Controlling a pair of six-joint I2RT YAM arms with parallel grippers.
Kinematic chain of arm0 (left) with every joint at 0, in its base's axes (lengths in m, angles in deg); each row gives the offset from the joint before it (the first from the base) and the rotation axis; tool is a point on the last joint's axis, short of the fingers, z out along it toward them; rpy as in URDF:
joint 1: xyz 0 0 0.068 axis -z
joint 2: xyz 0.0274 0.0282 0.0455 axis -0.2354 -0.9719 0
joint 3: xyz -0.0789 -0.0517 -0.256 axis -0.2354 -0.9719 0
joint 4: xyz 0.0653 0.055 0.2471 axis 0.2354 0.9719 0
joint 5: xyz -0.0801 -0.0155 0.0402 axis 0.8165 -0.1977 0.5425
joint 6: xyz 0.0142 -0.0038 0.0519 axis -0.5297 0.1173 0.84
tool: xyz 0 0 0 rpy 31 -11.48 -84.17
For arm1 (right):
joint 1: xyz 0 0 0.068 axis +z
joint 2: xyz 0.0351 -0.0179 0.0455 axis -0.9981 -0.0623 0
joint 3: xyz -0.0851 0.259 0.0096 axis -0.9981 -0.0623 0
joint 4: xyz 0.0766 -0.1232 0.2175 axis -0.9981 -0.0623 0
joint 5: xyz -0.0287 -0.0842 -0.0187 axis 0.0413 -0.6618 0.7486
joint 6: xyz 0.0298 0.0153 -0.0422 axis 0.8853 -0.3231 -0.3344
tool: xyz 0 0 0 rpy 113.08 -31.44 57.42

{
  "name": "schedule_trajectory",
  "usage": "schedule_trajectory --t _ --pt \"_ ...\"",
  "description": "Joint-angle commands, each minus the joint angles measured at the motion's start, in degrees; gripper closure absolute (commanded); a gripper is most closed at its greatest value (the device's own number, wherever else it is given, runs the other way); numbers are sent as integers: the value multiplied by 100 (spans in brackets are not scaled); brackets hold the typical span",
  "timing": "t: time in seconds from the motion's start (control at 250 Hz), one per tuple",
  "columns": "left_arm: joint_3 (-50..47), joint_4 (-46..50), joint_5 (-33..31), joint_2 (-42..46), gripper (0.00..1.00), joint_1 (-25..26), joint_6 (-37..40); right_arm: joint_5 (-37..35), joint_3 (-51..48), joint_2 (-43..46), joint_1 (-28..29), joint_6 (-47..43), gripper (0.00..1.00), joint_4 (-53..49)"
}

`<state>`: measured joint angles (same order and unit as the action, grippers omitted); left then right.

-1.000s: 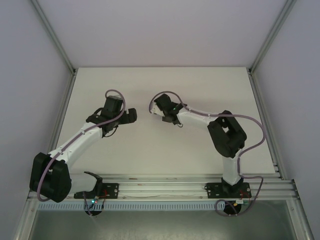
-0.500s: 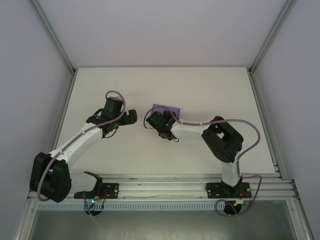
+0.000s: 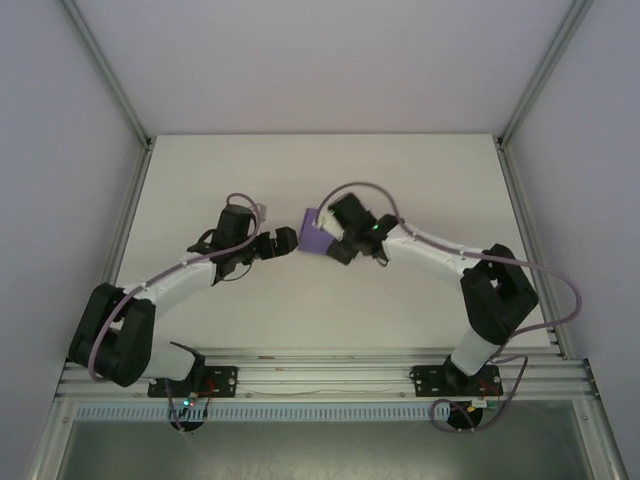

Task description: Assemble paper box

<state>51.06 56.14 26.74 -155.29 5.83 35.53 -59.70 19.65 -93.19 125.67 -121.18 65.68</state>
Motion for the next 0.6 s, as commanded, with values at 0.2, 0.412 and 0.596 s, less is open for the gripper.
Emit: schedule_trajectory --t 0.2,0.412,0.596 --pt "504 -1072 537 -1054 0 552 -455 1759 1812 -1356 -1227 1485 16 -713" --pt "808 -1219 428 -1602 0 569 -438 2459 2956 -2434 -1453 1394 17 -1436" --pt "1050 -1393 573 -2049 4 570 -474 2712 3309 -2857 -1457 1327 19 -1847"
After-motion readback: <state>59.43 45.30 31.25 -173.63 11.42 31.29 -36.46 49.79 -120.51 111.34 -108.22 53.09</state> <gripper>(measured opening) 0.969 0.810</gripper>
